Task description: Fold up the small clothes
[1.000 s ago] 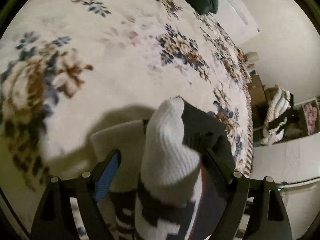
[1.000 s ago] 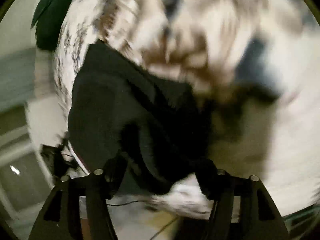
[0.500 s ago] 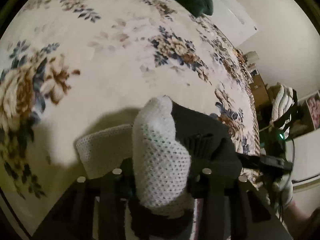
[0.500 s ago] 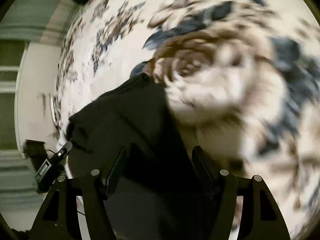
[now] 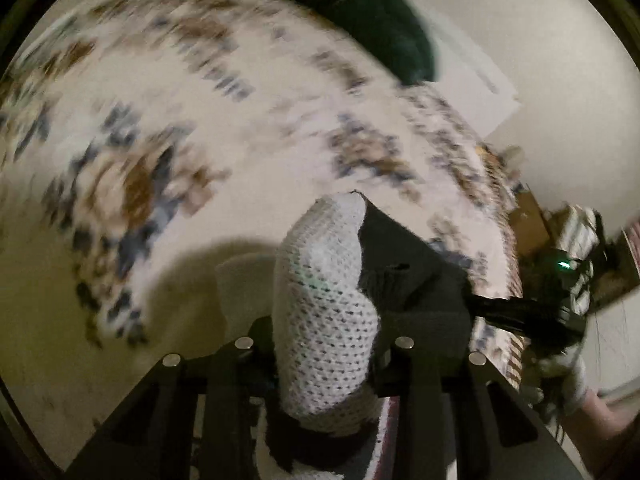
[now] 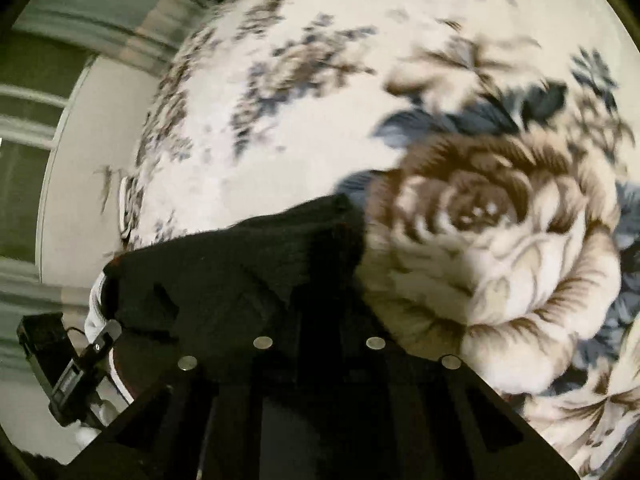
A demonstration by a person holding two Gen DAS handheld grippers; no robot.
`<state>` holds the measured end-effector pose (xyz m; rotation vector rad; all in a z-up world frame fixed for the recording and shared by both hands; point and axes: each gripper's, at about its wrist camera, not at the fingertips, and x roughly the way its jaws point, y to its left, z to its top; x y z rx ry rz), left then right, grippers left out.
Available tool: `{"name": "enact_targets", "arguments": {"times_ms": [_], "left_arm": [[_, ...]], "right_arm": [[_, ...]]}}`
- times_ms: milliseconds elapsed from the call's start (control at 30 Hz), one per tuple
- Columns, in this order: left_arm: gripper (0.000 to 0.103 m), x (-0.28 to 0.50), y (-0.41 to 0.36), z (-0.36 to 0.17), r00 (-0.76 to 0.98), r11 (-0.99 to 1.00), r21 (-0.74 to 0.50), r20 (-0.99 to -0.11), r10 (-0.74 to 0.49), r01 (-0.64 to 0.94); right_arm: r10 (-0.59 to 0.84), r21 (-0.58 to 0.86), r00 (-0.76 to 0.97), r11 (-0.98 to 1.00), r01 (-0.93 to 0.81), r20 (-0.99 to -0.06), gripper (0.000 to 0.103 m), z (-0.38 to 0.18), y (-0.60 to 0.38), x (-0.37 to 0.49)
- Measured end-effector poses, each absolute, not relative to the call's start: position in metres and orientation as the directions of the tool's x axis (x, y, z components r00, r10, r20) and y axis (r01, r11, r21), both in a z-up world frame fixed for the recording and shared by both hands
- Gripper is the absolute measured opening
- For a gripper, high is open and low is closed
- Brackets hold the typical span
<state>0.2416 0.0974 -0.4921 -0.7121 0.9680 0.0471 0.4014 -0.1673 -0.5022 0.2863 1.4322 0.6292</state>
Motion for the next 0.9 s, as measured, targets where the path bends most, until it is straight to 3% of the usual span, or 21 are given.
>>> {"name": "enact_targets", "arguments": {"times_ms": [67, 133, 200, 267, 333, 433, 533, 600, 700, 900], "left_arm": [[0.031, 0.245, 0.114, -0.537, 0.526, 0.707, -0.569, -0.787, -0.321, -0.42], [0.048, 0.245, 0.13, -0.562, 0.533, 0.607, -0.646, -0.75, -0.392, -0.463], [0.061, 0.246, 0.141, -0.564, 0.537, 0.565, -0.671, -0.734, -0.415, -0.481], [0.062, 0.239, 0.144, -0.557, 0.575, 0.513, -0.737, -0.67, -0.47, -0.44], [0.078, 0.228, 0.141, -0.548, 0.603, 0.477, -0.791, -0.605, -0.52, -0.382], [0.081, 0.219, 0.13, -0.549, 0.58, 0.472, -0.812, -0.578, -0.574, -0.343], [0.083, 0.227, 0.113, -0.569, 0.5, 0.518, -0.789, -0.611, -0.613, -0.33], [0.097, 0.231, 0.11, -0.584, 0.488, 0.538, -0.77, -0.636, -0.598, -0.344], [0.103, 0.244, 0.117, -0.611, 0.496, 0.441, -0.828, -0.56, -0.664, -0.345], [0.103, 0.262, 0.118, -0.618, 0.484, 0.386, -0.868, -0.494, -0.722, -0.311]], "right_arm": [[0.539, 0.524, -0.009, 0.815, -0.246, -0.843, 0.015, -0.508, -0.16, 0.404], [0.531, 0.527, -0.039, 0.825, -0.206, -0.847, 0.023, -0.515, -0.164, 0.406], [0.528, 0.532, -0.071, 0.83, -0.167, -0.846, 0.041, -0.52, -0.173, 0.409], [0.574, 0.579, -0.078, 0.802, -0.149, -0.815, 0.084, -0.519, -0.188, 0.408], [0.622, 0.631, -0.111, 0.763, -0.137, -0.775, 0.098, -0.524, -0.196, 0.405], [0.633, 0.66, -0.194, 0.739, -0.134, -0.749, 0.099, -0.542, -0.204, 0.394], [0.664, 0.712, -0.287, 0.694, -0.104, -0.69, 0.103, -0.567, -0.203, 0.383], [0.677, 0.736, -0.315, 0.666, -0.122, -0.665, 0.103, -0.579, -0.196, 0.378], [0.623, 0.711, -0.376, 0.683, -0.166, -0.686, 0.103, -0.592, -0.185, 0.381], [0.568, 0.723, -0.51, 0.669, -0.172, -0.646, 0.103, -0.608, -0.171, 0.389]]}}
